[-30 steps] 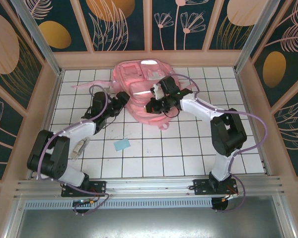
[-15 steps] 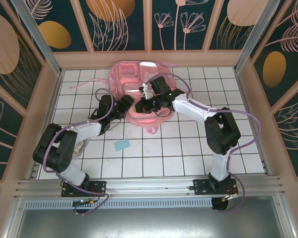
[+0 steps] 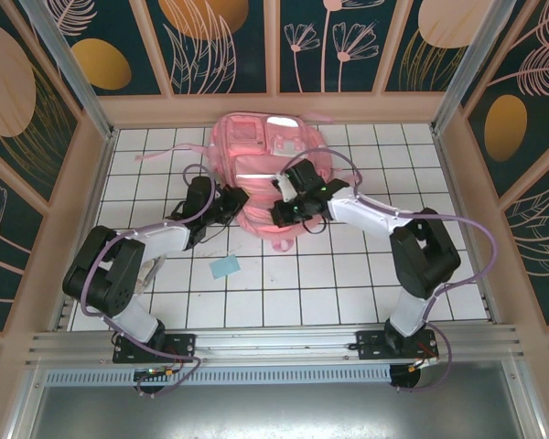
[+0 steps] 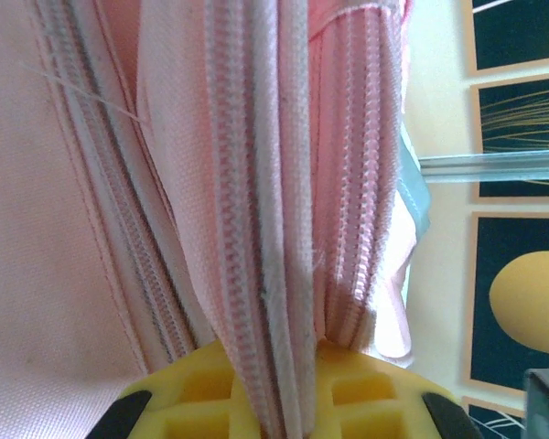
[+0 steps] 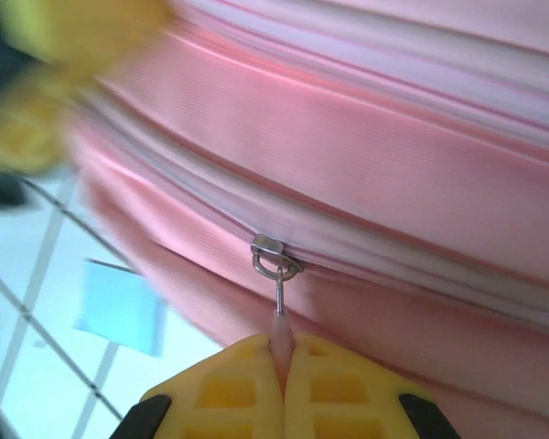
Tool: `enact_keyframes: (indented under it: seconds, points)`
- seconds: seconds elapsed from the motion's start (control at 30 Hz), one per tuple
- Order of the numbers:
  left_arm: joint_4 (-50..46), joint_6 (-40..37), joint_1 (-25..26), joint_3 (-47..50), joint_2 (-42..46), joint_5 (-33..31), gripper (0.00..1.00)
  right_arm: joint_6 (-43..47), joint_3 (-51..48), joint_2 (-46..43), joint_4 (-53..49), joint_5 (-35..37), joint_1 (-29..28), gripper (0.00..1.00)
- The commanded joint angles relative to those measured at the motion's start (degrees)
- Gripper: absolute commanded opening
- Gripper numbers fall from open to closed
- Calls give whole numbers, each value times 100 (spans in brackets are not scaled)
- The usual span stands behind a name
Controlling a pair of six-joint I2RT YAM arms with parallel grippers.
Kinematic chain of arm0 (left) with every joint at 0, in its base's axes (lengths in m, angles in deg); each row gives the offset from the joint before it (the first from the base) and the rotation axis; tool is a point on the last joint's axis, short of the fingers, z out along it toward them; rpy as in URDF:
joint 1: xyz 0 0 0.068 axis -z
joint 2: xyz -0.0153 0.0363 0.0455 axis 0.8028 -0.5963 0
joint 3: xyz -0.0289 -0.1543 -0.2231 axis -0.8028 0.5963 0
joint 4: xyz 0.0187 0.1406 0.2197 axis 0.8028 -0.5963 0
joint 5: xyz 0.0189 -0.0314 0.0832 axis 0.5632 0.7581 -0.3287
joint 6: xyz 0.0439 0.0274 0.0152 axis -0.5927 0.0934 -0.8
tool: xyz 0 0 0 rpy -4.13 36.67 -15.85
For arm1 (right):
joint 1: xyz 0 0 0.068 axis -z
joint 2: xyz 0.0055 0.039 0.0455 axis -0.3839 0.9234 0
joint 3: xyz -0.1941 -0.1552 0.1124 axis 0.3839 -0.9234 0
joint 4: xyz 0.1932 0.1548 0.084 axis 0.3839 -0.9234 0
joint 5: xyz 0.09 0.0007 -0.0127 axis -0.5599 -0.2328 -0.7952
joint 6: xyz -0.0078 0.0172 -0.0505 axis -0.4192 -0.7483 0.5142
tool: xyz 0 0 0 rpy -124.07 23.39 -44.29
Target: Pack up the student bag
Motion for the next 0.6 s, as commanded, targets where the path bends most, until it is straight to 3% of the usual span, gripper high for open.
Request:
enact_keyframes:
  seconds: [0.0,0.17,0.3,0.4,0.57]
  points:
    - [0,-462,-452,-244,288,-495,0,256,-363,-7,-1772,1001,553,0]
    - [-266,-727,-515,-286,468,-277,0,427,167,219,-1901,1897,934,0]
    - [-343,-1062,-538,-384,512,141,0,752,677,587,-1924,3804,1091,0]
    - [-577,-1396,-547,-566,455,494,0,1082,1078,1100,-1751,4716,1288,0]
    - [-1355,-2182,-606,-1063,259,1349,0,2136,1253,1489,-829,4900,1539,0]
